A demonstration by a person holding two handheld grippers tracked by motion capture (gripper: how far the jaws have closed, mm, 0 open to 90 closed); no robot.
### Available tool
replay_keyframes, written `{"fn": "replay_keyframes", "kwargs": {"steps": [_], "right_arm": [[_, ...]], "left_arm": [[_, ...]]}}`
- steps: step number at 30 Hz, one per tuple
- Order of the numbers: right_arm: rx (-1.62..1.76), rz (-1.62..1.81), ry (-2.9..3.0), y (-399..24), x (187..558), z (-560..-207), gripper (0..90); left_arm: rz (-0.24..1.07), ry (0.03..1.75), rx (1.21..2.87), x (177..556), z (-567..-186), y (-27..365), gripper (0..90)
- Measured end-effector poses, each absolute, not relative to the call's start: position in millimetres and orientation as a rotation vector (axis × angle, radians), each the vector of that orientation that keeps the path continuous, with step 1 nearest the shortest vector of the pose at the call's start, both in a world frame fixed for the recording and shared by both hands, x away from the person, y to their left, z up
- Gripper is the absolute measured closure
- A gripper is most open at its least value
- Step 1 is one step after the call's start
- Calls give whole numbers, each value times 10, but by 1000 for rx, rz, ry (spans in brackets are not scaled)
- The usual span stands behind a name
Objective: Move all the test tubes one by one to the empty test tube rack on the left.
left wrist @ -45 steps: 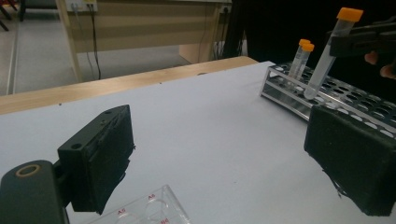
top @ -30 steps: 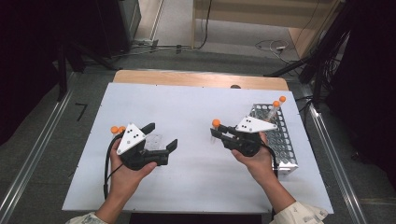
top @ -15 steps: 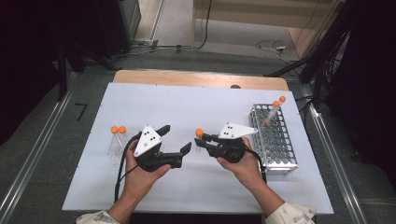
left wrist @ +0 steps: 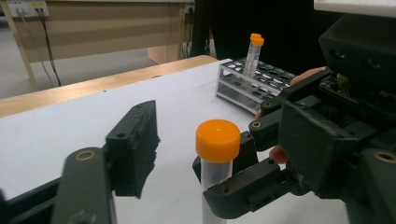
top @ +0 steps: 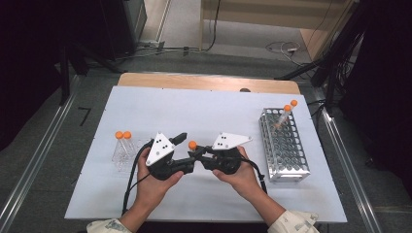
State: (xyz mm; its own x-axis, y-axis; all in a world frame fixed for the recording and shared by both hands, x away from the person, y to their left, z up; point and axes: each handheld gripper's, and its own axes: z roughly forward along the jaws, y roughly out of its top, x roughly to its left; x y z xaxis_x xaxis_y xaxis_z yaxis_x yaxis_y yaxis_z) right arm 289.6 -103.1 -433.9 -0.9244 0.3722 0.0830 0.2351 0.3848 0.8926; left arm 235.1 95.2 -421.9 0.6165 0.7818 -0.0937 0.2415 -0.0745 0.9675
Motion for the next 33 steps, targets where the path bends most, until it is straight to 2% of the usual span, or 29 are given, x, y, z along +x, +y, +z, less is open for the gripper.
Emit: {"fn": "replay_keyframes", "kwargs": {"steps": [9,16,23,24,30,33], "right_arm": [[556,1584,2509,-1011,2900,-4338,720],[553,1579,2512,-1018,2895,-4333,720],[554,1576,2513,-1013,2897,-4341,703],[553,1571,2511,-1009,2894,-4343,672],[626,1533,2461,-1006,2888,-4360,275],[658,1519,2433,-1032,2906,-4375,196]], "left_arm": [[560,842,1636,2347,-4252,973,606],[569,836,1651,2347,-4269,963,695],[587,836,1656,2340,-4271,969,709],[595,835,1657,2336,-4268,973,711],[602,850,1643,2338,-4243,1019,713],[597,861,1630,2344,-4211,1061,713]]}}
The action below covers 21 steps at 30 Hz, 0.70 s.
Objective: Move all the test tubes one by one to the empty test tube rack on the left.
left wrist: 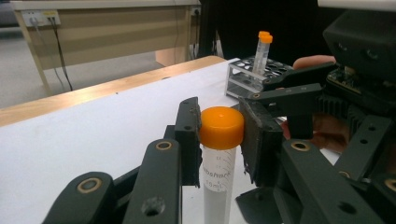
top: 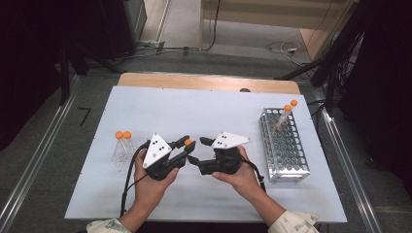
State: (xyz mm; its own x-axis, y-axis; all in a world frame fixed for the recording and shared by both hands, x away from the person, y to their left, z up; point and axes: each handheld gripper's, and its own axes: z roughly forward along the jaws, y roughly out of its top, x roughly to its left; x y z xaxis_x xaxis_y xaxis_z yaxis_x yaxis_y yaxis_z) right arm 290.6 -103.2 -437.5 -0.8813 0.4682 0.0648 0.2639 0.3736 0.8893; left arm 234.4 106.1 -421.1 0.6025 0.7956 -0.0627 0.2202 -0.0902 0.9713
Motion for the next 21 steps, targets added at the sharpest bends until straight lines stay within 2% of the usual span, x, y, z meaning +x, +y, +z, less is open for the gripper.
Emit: {"fn": "replay_keyframes", "kwargs": {"steps": [7,21], "right_arm": [[698,1508,2400,-1158,2919,-4369,181],[790,1503,2334,-1556,2904,-4304,180]], "left_arm": [[604,897,1582,2365,-4084,1236,713],[702,1036,1486,2382,-3921,1890,712]]}}
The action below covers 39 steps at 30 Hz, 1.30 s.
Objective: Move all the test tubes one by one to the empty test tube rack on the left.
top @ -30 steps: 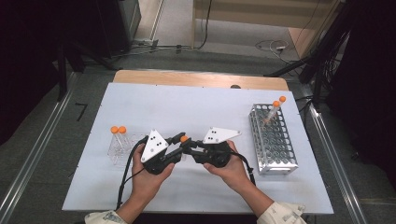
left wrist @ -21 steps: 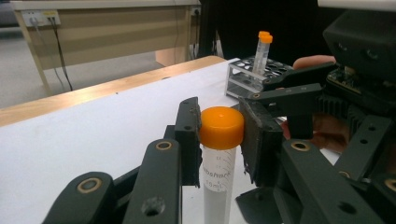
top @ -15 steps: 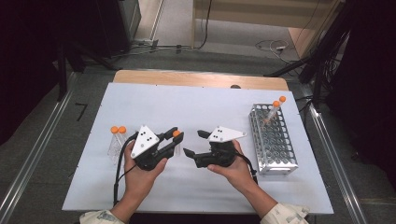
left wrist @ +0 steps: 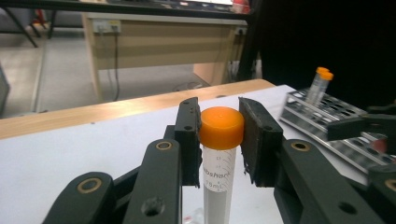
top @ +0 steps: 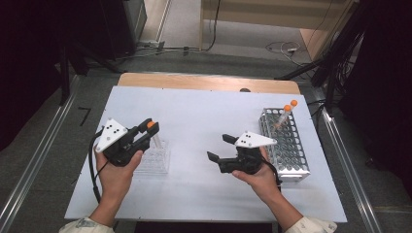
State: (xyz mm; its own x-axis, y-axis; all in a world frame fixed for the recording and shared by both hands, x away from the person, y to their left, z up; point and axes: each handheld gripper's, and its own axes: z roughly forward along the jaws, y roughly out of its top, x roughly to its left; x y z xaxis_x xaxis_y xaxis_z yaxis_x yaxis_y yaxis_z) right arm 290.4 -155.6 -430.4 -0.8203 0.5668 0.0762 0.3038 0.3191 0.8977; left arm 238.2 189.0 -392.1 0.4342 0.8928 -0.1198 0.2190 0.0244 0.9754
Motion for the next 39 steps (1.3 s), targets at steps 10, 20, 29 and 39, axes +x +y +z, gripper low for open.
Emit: {"fn": "replay_keyframes", "kwargs": {"steps": [10,20,29,39], "right_arm": [[822,1532,2258,-1821,2864,-4177,180],[833,1548,2222,-1963,2826,-4110,180],[840,1548,2217,-1992,2829,-4106,181],[838,1552,2214,-2006,2824,-4105,180]], "left_arm": [[807,1101,1465,2411,-3941,2145,712],[845,1152,1459,2507,-4085,2281,712],[828,1150,1515,2511,-4230,2234,710],[818,1171,1579,2492,-4400,2220,706]]}}
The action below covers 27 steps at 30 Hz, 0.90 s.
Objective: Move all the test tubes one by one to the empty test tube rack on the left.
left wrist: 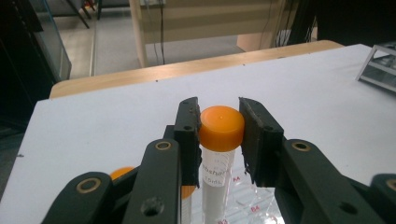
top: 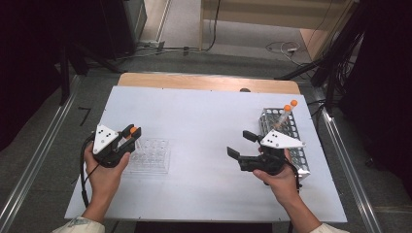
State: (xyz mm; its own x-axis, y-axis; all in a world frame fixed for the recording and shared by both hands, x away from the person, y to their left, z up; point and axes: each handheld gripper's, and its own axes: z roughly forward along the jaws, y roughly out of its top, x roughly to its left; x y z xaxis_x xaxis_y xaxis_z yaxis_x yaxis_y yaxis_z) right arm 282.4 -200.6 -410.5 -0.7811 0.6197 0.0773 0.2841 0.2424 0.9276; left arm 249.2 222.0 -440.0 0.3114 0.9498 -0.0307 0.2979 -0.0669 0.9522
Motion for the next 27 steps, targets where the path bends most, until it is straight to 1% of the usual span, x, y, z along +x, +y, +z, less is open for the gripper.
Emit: {"fn": "replay_keyframes", "kwargs": {"steps": [2,11,17,20,24,27], "right_arm": [[839,1551,2214,-2008,2824,-4105,181],[854,1553,2188,-2082,2832,-4079,180],[892,1527,2146,-2203,2873,-4075,175],[916,1503,2121,-2289,2898,-4072,170],[961,1467,2079,-2451,2949,-4054,167],[996,1441,2035,-2590,2998,-4023,167]], "left_arm": [[815,1173,1574,2489,-4398,2223,692],[798,1171,1514,2469,-4333,2200,410],[788,1166,1472,2444,-4271,2170,294],[775,1168,1463,2436,-4254,2141,222],[718,1164,1457,2435,-4236,2089,163],[694,1154,1460,2431,-4225,2045,157]]}}
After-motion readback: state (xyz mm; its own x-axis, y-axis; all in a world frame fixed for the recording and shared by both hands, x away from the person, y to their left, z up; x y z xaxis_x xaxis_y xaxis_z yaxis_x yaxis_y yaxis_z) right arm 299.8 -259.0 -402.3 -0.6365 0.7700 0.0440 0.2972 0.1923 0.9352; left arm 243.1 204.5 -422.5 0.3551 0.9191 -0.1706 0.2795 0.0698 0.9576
